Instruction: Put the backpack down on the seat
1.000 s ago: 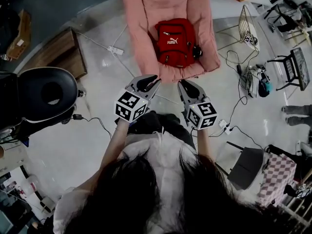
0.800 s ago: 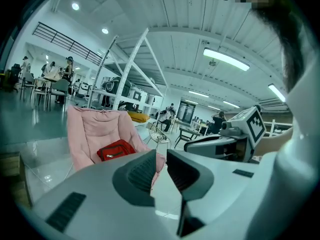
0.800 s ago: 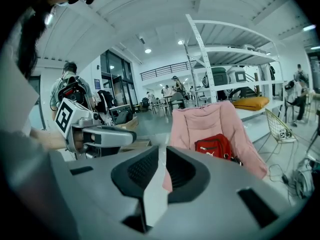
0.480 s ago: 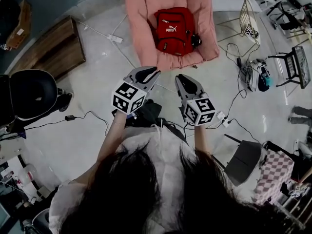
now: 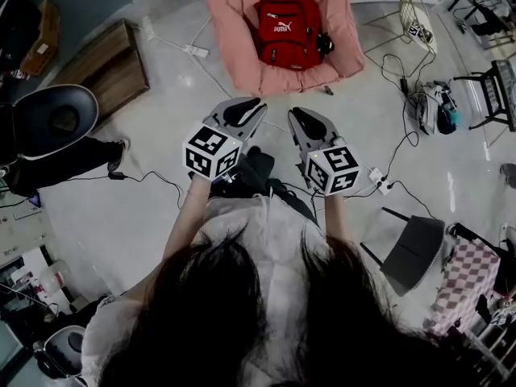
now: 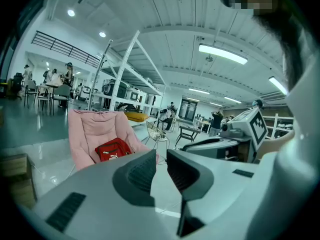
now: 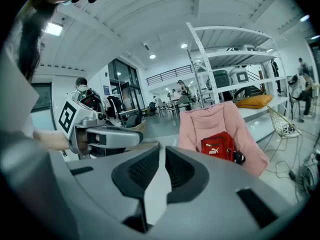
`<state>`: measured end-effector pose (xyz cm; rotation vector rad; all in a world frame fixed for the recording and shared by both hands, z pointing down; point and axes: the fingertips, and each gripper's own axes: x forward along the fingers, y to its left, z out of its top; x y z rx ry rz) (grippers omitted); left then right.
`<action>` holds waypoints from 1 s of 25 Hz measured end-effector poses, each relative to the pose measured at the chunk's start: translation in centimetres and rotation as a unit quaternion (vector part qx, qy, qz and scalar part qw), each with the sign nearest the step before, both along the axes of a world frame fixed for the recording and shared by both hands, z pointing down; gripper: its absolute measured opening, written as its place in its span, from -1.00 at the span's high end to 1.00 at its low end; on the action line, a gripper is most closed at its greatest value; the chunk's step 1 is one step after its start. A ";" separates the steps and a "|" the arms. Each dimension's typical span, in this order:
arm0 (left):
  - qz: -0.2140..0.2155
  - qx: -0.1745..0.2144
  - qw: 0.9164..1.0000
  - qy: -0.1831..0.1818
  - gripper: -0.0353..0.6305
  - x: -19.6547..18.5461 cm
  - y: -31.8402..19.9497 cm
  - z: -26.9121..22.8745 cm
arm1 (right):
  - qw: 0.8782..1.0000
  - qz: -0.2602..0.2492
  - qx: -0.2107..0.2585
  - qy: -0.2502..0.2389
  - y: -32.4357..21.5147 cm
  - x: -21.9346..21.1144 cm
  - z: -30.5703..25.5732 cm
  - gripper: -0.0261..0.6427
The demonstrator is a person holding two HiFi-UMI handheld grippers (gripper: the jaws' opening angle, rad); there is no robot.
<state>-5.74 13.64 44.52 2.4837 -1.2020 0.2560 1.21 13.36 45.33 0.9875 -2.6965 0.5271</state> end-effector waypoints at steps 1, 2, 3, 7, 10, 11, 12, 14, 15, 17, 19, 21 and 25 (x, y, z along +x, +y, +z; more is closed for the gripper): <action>0.000 0.001 1.000 -0.001 0.66 0.2 0.4 -0.1 | 1.000 -0.003 0.002 -0.001 0.4 0.0 -0.2 0.76; 0.001 0.003 1.000 -0.003 0.66 0.4 0.7 -0.2 | 1.000 -0.006 0.004 -0.002 0.8 0.1 -0.3 0.76; 0.001 0.005 1.000 -0.004 0.66 0.6 1.0 -0.4 | 1.000 -0.008 0.006 -0.003 1.1 0.2 -0.5 0.76; 0.002 0.010 1.000 -0.010 0.66 1.8 2.0 -0.7 | 1.000 -0.016 0.010 -0.004 2.3 1.0 -0.6 0.77; 0.000 0.013 1.000 -0.013 0.66 2.2 2.4 -0.8 | 1.000 -0.021 0.011 -0.003 2.9 1.4 -0.7 0.77; -0.002 0.015 1.000 -0.013 0.66 2.2 2.4 -0.9 | 1.000 -0.023 0.012 -0.002 3.0 1.4 -0.7 0.77; -0.003 0.016 1.000 -0.013 0.66 2.2 2.3 -1.0 | 1.000 -0.024 0.013 -0.002 3.1 1.4 -0.7 0.77; -0.007 0.020 1.000 -0.014 0.66 2.0 2.3 -1.2 | 1.000 -0.025 0.014 -0.001 3.2 1.4 -0.7 0.77; -0.010 0.021 1.000 -0.014 0.66 1.9 2.3 -1.3 | 1.000 -0.026 0.014 -0.001 3.3 1.5 -0.8 0.77; -0.018 0.024 0.999 -0.015 0.66 1.5 2.1 -1.5 | 1.000 -0.027 0.016 0.000 3.3 1.7 -0.9 0.77; -0.029 0.027 0.999 -0.016 0.66 0.8 1.9 -1.6 | 0.999 -0.027 0.017 0.000 3.2 1.7 -0.9 0.77; -0.039 0.028 0.999 -0.015 0.66 0.0 1.7 -1.7 | 0.999 -0.029 0.016 0.000 3.1 1.6 -0.9 0.76; -0.053 0.026 0.998 -0.012 0.66 -1.2 1.1 -1.8 | 0.999 -0.032 0.014 0.000 2.8 1.2 -0.8 0.77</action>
